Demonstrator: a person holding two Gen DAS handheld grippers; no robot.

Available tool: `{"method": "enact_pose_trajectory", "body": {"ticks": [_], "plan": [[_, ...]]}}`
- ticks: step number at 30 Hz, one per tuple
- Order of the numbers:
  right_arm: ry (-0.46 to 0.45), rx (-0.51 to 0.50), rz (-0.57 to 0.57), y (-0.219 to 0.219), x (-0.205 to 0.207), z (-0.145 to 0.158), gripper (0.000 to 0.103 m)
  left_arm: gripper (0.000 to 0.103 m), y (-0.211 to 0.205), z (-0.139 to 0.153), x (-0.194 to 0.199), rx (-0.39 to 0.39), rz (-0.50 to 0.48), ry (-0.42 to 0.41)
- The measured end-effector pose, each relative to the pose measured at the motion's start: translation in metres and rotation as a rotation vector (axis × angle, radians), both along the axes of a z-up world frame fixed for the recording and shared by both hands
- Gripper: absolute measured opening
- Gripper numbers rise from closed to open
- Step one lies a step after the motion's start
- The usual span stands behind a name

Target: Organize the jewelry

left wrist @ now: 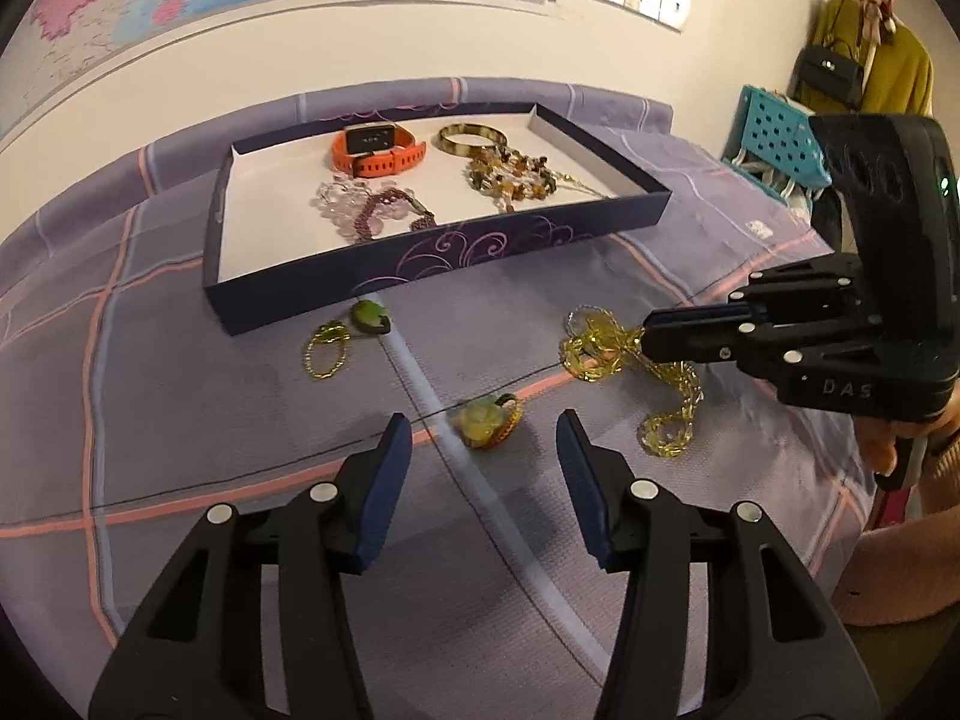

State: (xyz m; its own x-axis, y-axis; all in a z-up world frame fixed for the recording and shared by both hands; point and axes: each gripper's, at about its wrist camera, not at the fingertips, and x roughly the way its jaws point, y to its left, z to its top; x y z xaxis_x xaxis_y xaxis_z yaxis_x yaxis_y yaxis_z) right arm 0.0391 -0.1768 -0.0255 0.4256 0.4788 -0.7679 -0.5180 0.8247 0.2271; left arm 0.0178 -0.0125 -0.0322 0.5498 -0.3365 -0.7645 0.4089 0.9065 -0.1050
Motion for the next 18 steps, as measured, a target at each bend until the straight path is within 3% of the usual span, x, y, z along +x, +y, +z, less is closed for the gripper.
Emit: {"method": "enact_pose_trajectory", "body": {"ticks": [2, 3, 9, 11, 13, 14, 18], "plan": [[-0.004, -0.007, -0.007, 0.000, 0.000, 0.000, 0.021, 0.048, -0.002, -0.002, 0.003, 0.004, -0.001, 0.009], [-0.011, -0.014, -0.005, 0.002, -0.001, 0.000, 0.041, 0.048, -0.002, -0.003, 0.004, 0.002, -0.002, 0.012], [-0.079, -0.130, 0.032, 0.023, -0.002, -0.006, 0.046, 0.034, -0.002, -0.003, 0.008, -0.005, 0.003, 0.021], [-0.092, -0.151, 0.038, 0.028, -0.003, -0.006, 0.043, 0.025, -0.004, -0.004, 0.008, 0.006, -0.002, 0.019], [-0.086, -0.135, 0.043, 0.027, -0.001, -0.005, 0.015, 0.023, -0.004, -0.004, 0.007, 0.004, -0.009, 0.020], [-0.081, -0.130, 0.043, 0.026, 0.000, -0.005, 0.009, 0.020, -0.004, -0.004, 0.007, -0.003, -0.008, 0.022], [-0.042, -0.068, 0.028, 0.018, 0.002, -0.004, 0.006, 0.017, 0.001, -0.003, 0.007, -0.033, 0.005, 0.033]]}}
